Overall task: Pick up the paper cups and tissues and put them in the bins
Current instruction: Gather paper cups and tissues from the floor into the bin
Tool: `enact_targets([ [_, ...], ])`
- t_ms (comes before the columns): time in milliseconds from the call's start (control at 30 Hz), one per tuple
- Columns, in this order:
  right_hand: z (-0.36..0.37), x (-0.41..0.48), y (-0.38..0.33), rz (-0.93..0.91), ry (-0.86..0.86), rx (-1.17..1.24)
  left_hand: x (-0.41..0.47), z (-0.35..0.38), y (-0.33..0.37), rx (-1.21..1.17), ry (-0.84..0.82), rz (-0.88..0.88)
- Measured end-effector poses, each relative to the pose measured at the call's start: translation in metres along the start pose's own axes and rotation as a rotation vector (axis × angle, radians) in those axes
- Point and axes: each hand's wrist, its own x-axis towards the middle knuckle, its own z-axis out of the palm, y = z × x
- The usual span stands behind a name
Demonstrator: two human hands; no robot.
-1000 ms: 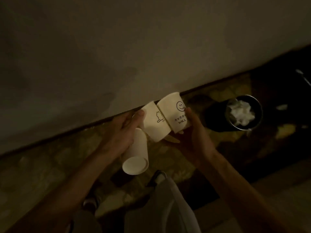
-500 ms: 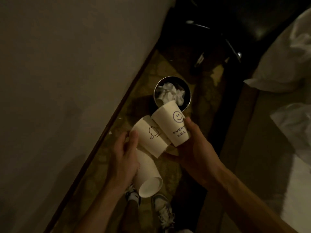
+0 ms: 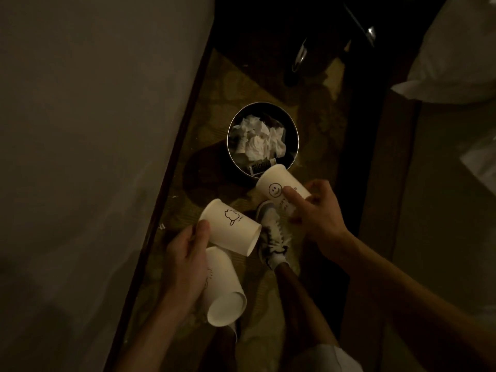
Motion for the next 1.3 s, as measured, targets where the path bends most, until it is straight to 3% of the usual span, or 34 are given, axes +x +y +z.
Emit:
enact_targets([
  [100, 0.004, 0.064, -0.001, -0.110, 0.008, -0.316, 0.026, 0.008, 0.003, 0.003, 0.003, -0.009],
  [400, 0.043, 0.184, -0.007, -0.336, -0.148, -0.737, 0.089, 0.046, -0.001, 0.028, 0.134, -0.107],
  [533, 0.052, 0.206, -0.006, -0.359, -0.265, -0.865, 0.111, 0.062, 0.009, 0.025, 0.153, -0.153],
  [733, 0.062, 0.229, 0.005, -0.448, -0.292, -0.963, 0.146, 0.085, 0.030, 0.005, 0.178, -0.217],
  [833, 0.057, 0.243, 0.014, -0.380, -0.265, -1.046, 0.163, 0.095, 0.034, 0.010, 0.179, -0.228],
  [933, 0.045, 0.249, 0.022, -0.342, -0.367, -1.092, 0.175, 0.101, 0.036, 0.018, 0.168, -0.250],
  [1033, 0.031, 0.239, 0.012, -0.346, -0.288, -0.900, 0.181, 0.105, 0.040, 0.047, 0.139, -0.234],
  [1100, 0.024, 0.227, -0.007, -0.118, -0.343, -0.548, 0.184, 0.111, 0.046, 0.076, 0.119, -0.231],
  [1200, 0.015, 0.210, -0.034, 0.308, -0.599, -0.017, 0.185, 0.121, 0.059, 0.095, 0.061, -0.191],
  [1300, 0.007, 0.205, -0.046, 0.268, -0.590, 0.038, 0.186, 0.132, 0.074, 0.146, 0.020, -0.113],
])
